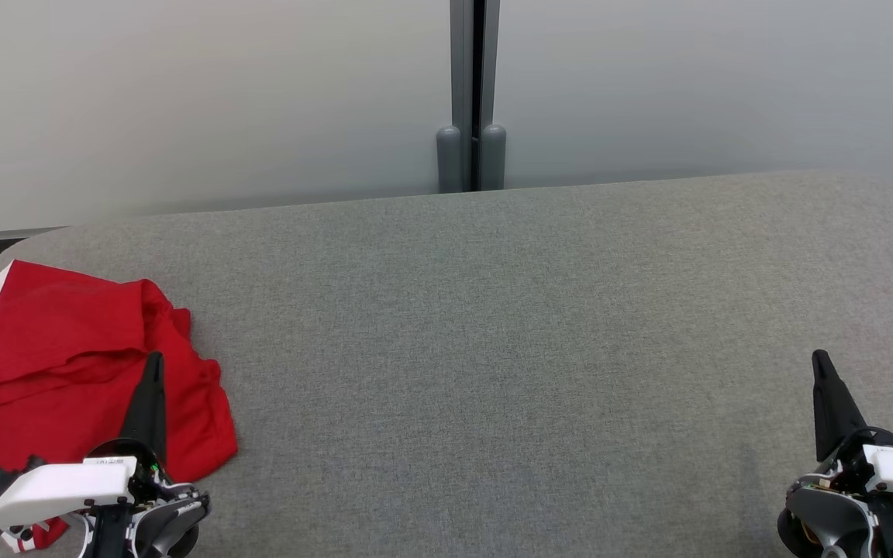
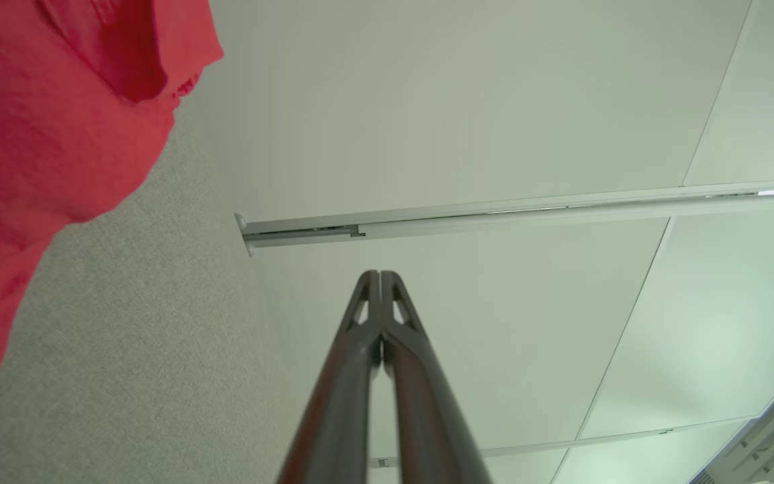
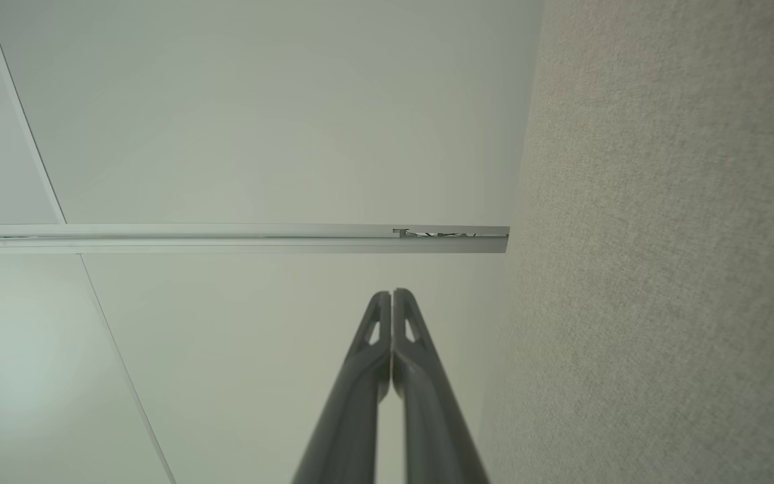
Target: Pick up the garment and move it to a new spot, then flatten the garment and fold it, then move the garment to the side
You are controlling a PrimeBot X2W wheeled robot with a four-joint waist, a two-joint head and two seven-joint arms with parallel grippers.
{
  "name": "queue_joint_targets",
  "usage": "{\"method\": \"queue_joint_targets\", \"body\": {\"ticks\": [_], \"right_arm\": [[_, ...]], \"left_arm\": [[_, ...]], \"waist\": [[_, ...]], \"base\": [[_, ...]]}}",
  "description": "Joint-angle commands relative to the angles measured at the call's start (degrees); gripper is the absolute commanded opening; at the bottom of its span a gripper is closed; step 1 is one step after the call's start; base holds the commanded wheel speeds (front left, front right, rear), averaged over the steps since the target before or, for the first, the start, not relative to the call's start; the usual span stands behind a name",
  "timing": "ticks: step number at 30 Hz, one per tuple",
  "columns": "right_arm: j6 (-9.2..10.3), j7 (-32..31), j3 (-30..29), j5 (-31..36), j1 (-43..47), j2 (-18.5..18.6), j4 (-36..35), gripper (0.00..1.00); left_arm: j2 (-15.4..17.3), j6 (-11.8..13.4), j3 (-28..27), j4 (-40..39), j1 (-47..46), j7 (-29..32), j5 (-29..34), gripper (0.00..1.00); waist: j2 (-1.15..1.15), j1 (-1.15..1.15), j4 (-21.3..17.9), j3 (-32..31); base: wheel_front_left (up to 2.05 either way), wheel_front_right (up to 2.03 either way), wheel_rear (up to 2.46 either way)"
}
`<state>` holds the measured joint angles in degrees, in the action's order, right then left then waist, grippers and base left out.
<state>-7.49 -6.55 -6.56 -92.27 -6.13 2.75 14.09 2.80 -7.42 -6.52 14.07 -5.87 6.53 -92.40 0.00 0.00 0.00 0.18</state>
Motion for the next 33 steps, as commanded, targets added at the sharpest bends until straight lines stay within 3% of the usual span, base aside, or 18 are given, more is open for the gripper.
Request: {"method": "queue_joint_targets", "body": {"ticks": [1,18,19,33], "right_arm": [[-0.01,-0.1,0.0,-0.3,-0.1,0.3,-0.2,0.0],[-0.01,-0.1,0.0,-0.3,-0.1,0.3,-0.2,0.0],[0.0,0.0,0.0,0.0,0.1,0.0,0.2,1.0],[0.01,2.8,1.6,2.0,1.8,-0.4,0.2,1.0]], "left_arm": [[0.2,-0.2,-0.1,-0.1,-0.7,0.2,0.0,0.0],[0.2,-0.2,-0.1,-0.1,-0.7,0.2,0.0,0.0],[0.0,0.0,0.0,0.2,0.1,0.0,0.0,1.0],[-0.5,0.0,1.3,0.2,2.3,-2.8,-0.1,1.0]], "waist": [[0.0,0.0,0.0,0.0],[0.0,0.0,0.0,0.0],[0.0,0.0,0.0,0.0],[0.0,0.0,0.0,0.1]], "base": [[0.0,0.0,0.0],[0.0,0.0,0.0],[0.0,0.0,0.0],[0.0,0.0,0.0]]}}
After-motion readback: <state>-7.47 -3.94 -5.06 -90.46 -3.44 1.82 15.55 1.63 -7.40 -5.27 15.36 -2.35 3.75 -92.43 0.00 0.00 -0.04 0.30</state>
